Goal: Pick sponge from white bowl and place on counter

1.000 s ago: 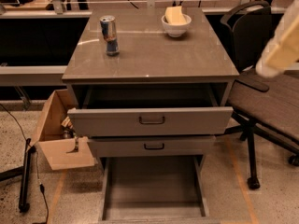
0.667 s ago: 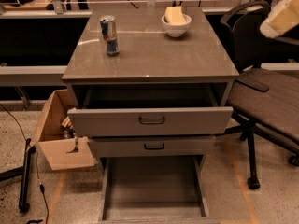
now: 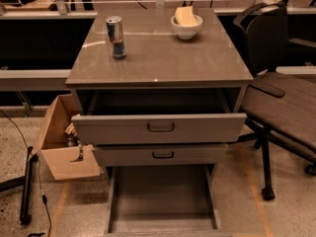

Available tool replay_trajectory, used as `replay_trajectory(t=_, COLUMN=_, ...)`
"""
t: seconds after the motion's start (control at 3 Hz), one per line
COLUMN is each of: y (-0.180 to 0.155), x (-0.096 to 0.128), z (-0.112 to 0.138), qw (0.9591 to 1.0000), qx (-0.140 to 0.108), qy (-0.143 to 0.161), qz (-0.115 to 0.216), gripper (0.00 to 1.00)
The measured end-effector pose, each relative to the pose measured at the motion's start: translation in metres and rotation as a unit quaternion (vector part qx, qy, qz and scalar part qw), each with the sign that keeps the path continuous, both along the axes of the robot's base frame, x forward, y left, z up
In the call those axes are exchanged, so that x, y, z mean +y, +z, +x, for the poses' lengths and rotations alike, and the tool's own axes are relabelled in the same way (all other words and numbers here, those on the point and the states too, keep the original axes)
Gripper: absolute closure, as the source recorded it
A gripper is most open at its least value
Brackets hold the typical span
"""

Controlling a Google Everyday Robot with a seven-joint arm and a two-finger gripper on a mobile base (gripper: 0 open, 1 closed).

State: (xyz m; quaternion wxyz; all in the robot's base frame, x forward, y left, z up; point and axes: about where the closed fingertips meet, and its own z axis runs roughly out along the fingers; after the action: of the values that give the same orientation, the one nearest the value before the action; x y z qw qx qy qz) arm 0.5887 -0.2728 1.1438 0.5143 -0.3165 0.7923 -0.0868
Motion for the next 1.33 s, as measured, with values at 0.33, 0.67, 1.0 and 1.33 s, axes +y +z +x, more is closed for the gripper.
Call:
replay_trajectory(t=0.33, y=-0.005, x=-0.003, z=0.035, qw=0.9990, qx=0.009, qy=-0.027, qz=0.035, gripper=0.00)
replay_trajectory(t=0.67, y=-0.005, x=0.003, z=0.042, qw=0.9991, qx=0.009, qy=-0.030, qz=0.030, gripper=0.00)
replay_trajectory(t=1.0, y=-0.010, x=0.007, z=0.048, qw=0.9980, qx=0.008, qy=-0.042, qz=0.046, gripper=0.00)
replay_trajectory(t=1.33, y=-0.046, x=0.007, z=0.075, qw=0.9926, qx=0.007, qy=-0.085, qz=0.086, gripper=0.00)
